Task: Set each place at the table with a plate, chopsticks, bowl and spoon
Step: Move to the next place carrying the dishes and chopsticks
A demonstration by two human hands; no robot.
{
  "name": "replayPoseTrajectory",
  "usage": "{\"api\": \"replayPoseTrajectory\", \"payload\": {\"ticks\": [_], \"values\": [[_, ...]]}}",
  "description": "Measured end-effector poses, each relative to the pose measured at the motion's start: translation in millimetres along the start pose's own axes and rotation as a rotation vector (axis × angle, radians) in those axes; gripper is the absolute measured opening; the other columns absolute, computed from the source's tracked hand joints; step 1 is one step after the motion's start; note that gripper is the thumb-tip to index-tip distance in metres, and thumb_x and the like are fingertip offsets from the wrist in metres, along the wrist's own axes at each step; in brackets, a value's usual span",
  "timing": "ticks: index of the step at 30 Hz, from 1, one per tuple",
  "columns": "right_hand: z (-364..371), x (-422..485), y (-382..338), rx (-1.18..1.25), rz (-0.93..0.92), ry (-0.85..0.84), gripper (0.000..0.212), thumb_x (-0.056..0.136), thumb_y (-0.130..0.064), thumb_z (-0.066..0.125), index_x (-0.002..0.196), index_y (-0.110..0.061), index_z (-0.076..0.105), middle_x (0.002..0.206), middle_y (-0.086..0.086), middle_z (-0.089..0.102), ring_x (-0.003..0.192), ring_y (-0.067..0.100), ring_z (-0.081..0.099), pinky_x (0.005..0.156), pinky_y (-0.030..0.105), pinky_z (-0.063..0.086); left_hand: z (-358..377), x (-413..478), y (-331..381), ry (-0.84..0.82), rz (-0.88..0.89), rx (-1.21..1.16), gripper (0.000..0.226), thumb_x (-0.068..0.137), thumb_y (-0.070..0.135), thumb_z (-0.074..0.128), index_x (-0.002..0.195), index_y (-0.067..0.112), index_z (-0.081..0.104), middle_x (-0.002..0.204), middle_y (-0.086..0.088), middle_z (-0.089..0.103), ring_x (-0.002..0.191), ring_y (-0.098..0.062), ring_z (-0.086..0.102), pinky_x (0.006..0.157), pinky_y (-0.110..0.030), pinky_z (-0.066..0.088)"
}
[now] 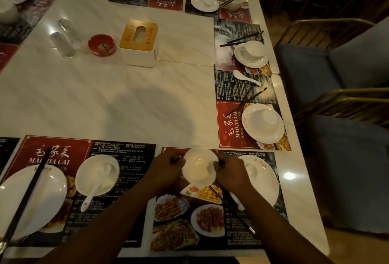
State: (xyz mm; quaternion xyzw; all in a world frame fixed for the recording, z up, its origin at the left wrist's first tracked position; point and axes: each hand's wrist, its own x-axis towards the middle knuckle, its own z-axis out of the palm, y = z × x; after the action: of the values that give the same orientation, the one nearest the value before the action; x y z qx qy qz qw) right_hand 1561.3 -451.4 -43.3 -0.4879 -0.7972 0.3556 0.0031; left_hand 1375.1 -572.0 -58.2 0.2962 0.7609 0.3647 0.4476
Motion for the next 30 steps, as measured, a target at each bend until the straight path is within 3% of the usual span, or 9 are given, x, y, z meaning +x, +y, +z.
{"api": "replayPoseTrajectory", "payload": {"ticks": [6, 10, 16, 21, 25, 27, 30], "values": [[-18.4, 38.0, 12.8, -0.03, 0.085, 0.065, 0.027, 0.095, -0.016, 0.061, 0.122, -0.016, 0.068, 0.116, 0.007, 0.071, 0.109, 0.027, 0.065, 0.086, 0.025, 0.042, 20.2, 28.8, 33.9, -0.045, -0.105, -0.195, 0.049, 0.083, 0.001, 0.063, 0.128, 0.021, 0.06, 0.124, -0.004, 0.067, 0.103, -0.022, 0.068, 0.082, -0.048, 0.061], [-22.3, 50.7, 18.8, -0.035, 0.089, 0.044, 0.03, 0.095, -0.016, 0.062, 0.125, -0.017, 0.065, 0.123, 0.006, 0.068, 0.116, 0.026, 0.062, 0.096, 0.03, 0.043, 28.4, 41.4, 40.4, -0.056, -0.105, -0.145, 0.053, 0.084, -0.001, 0.063, 0.133, 0.019, 0.058, 0.126, -0.004, 0.066, 0.103, -0.018, 0.067, 0.083, -0.045, 0.061], [-27.1, 63.8, 26.2, -0.005, 0.037, 0.004, 0.027, 0.095, -0.016, 0.061, 0.121, -0.017, 0.068, 0.118, 0.005, 0.07, 0.112, 0.023, 0.063, 0.088, 0.022, 0.038, 34.1, 45.2, 41.1, -0.01, -0.141, -0.193, 0.047, 0.083, -0.001, 0.067, 0.124, 0.021, 0.061, 0.121, -0.003, 0.068, 0.101, -0.014, 0.067, 0.075, -0.032, 0.059], [-35.1, 69.4, 33.7, 0.016, -0.004, -0.069, 0.026, 0.097, -0.024, 0.061, 0.121, -0.019, 0.067, 0.119, 0.002, 0.069, 0.111, 0.02, 0.061, 0.089, 0.024, 0.039, 41.5, 44.9, 39.7, 0.042, -0.18, -0.232, 0.042, 0.086, 0.002, 0.067, 0.121, 0.024, 0.062, 0.121, 0.0, 0.068, 0.101, -0.016, 0.068, 0.086, -0.041, 0.059], [-57.8, 68.7, 53.9, 0.072, 0.059, -0.043, 0.006, 0.095, -0.025, 0.062, 0.1, -0.027, 0.065, 0.115, 0.0, 0.067, 0.109, 0.021, 0.061, 0.098, 0.036, 0.049, 54.8, 31.6, 42.4, 0.318, -0.008, 0.049, 0.033, 0.091, 0.014, 0.066, 0.122, 0.024, 0.062, 0.112, 0.009, 0.063, 0.093, -0.001, 0.059, 0.075, -0.012, 0.045], [-72.9, 63.1, 71.9, 0.072, 0.097, -0.034, 0.009, 0.089, -0.018, 0.068, 0.088, -0.026, 0.064, 0.102, -0.004, 0.069, 0.098, 0.02, 0.065, 0.093, 0.044, 0.055, 67.7, 23.1, 47.6, 0.442, 0.146, 0.115, 0.029, 0.09, 0.01, 0.065, 0.116, 0.022, 0.063, 0.107, 0.01, 0.063, 0.088, 0.001, 0.059, 0.075, -0.012, 0.048], [-86.4, 48.9, 98.0, 0.023, 0.107, -0.003, 0.013, 0.082, -0.014, 0.071, 0.08, -0.025, 0.065, 0.084, -0.007, 0.068, 0.083, 0.016, 0.066, 0.077, 0.035, 0.058, 92.6, 15.5, 54.7, 0.489, 0.378, 0.211, 0.02, 0.088, 0.006, 0.066, 0.106, 0.015, 0.065, 0.098, 0.007, 0.062, 0.081, -0.003, 0.059, 0.07, -0.012, 0.049]]}}
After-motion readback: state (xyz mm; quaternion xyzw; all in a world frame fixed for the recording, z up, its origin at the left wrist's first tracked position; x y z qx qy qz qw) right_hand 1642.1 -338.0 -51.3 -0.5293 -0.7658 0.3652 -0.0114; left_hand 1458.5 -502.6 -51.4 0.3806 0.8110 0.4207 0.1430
